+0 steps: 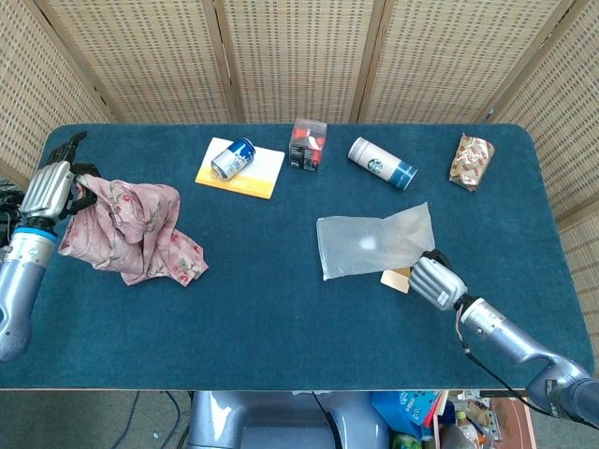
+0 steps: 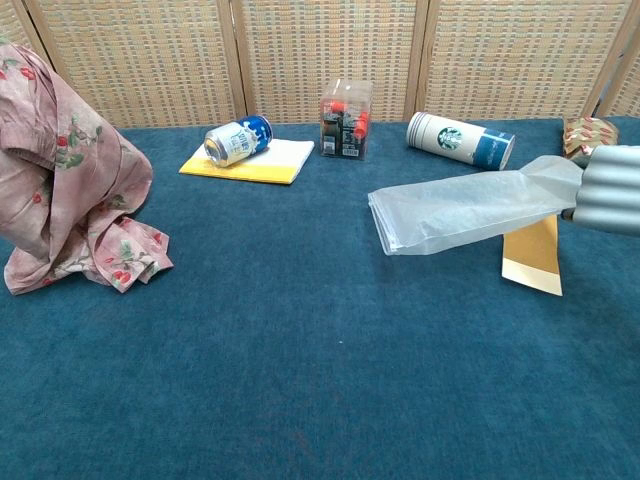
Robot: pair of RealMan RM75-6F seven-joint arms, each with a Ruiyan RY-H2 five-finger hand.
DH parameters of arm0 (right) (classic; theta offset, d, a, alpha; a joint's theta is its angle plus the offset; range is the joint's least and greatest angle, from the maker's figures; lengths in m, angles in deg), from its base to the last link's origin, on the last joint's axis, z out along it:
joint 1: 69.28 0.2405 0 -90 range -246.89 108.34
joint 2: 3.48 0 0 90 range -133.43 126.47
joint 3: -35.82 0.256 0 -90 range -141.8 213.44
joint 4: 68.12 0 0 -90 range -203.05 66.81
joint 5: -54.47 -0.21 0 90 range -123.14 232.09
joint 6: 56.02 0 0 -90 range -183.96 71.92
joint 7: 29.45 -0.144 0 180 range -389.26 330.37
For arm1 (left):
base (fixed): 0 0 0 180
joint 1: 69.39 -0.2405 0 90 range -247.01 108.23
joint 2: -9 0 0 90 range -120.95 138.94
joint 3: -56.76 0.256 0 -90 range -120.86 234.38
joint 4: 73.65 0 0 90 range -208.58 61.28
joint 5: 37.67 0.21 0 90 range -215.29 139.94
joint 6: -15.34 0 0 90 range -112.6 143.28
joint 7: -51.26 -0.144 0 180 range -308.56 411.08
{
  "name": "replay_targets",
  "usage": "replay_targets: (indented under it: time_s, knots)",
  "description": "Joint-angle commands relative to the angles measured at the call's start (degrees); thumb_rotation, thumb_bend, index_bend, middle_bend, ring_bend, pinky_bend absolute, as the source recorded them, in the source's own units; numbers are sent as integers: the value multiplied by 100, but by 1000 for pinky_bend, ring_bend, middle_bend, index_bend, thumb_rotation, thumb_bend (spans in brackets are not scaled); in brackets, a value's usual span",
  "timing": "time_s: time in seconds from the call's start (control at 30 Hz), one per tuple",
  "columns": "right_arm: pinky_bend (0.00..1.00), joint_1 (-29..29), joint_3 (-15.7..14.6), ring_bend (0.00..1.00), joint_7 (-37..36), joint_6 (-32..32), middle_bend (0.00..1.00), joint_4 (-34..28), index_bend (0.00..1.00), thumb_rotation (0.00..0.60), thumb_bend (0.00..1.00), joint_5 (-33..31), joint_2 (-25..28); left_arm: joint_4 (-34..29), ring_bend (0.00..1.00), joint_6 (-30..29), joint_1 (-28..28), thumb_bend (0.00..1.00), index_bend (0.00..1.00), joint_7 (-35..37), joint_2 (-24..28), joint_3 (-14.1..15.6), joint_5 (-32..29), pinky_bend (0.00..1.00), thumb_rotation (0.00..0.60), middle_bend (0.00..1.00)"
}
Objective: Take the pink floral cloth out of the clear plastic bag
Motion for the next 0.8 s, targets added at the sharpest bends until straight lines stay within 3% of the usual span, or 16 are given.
replay_targets:
  time_s: [0.03,0.07,0.1,0.17,0.47,0.63,0.8]
  knots:
    - [417,-97,91,375,153,243,380,98,275,600,307,39,-67,-34,0,72,-38,421,17,-86,72,70,7,0,600,0]
    - [218,-187,178,190,341,319,198,118,114,600,112,-66,-101,-104,0,101,-55,370,0,-135,137,87,-13,0,600,0]
    - [101,-242,227,78,474,353,89,105,41,600,29,-132,-121,-164,0,89,-73,314,0,-163,186,87,-27,0,600,0]
    - [0,-388,351,0,721,414,0,-44,0,600,0,-341,-142,-343,0,-12,-132,272,0,-241,318,75,-21,0,600,0]
    - [0,-754,499,0,744,782,0,-832,0,600,0,-572,258,-1286,0,-653,-546,269,0,-460,917,98,237,0,600,0]
    - [0,-986,328,0,-224,1333,0,-992,0,600,0,-221,698,-1960,0,-1204,-1010,268,0,-494,1228,324,678,0,600,0]
    - [0,-1216,385,0,-1265,1840,0,-890,0,600,0,-211,702,-2336,0,-1778,-1381,269,0,-697,1264,526,1037,0,600,0]
